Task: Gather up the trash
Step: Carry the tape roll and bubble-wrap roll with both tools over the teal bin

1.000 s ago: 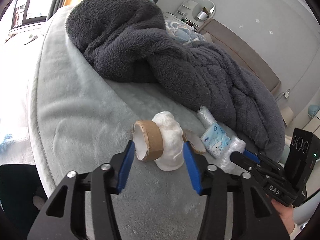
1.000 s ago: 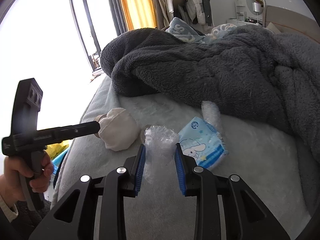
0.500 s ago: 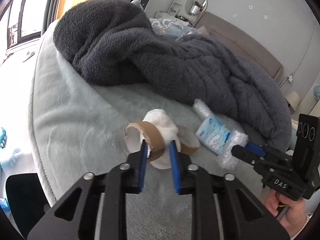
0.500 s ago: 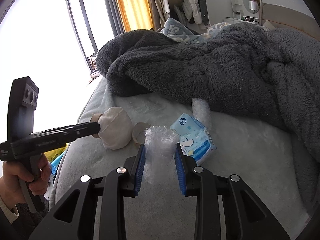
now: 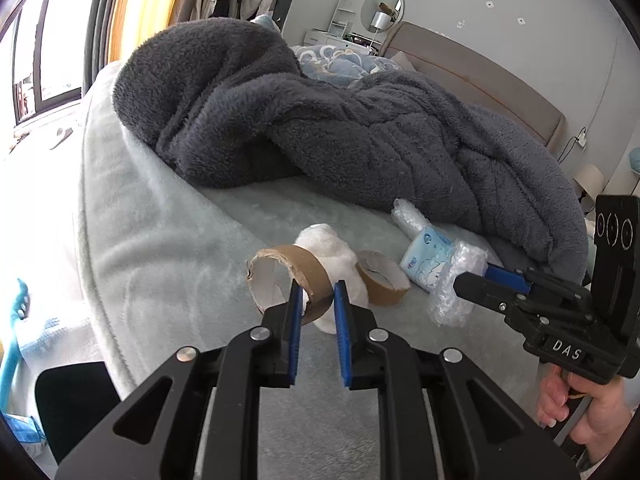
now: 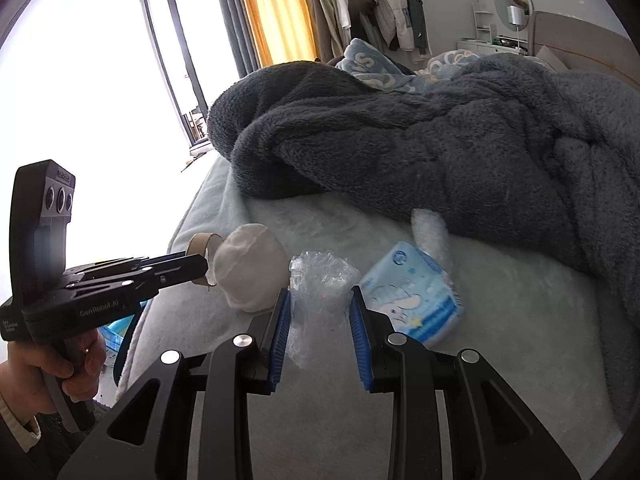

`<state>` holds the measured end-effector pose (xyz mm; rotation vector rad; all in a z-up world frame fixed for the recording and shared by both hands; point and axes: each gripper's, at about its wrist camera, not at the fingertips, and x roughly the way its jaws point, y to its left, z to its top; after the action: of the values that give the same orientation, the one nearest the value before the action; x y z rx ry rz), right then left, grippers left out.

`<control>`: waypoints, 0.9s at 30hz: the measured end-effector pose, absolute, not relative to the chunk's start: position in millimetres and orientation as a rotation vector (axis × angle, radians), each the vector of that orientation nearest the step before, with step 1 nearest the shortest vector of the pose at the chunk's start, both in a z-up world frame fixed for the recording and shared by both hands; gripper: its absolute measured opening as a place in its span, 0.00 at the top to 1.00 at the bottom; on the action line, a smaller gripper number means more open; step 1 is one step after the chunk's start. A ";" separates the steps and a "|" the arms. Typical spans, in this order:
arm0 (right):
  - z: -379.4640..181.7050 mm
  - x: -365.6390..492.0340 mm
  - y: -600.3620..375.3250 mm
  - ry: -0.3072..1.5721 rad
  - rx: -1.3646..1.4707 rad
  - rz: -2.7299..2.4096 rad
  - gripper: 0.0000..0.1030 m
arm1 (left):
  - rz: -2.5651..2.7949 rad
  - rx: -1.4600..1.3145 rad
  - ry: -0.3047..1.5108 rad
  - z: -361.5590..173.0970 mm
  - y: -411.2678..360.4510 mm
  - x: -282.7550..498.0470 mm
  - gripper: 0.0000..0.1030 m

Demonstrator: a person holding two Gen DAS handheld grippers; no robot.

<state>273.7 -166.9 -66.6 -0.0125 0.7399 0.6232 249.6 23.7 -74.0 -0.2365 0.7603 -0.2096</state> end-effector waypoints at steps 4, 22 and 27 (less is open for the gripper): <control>-62.7 272.4 -149.2 0.734 -0.016 0.647 0.71 | -0.203 -0.232 0.768 -74.2 34.4 245.9 0.83; -44.6 262.2 -36.0 0.690 -0.062 0.794 0.71 | -0.044 -0.217 0.843 -87.5 128.6 221.4 0.83; -44.6 256.7 2.0 0.686 -0.077 0.847 0.71 | 0.016 -0.269 0.923 -105.7 167.6 214.4 0.84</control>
<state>256.7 2.0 -44.6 -0.0770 0.6857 0.8466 214.4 167.6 -105.7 -0.2685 0.9227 0.0164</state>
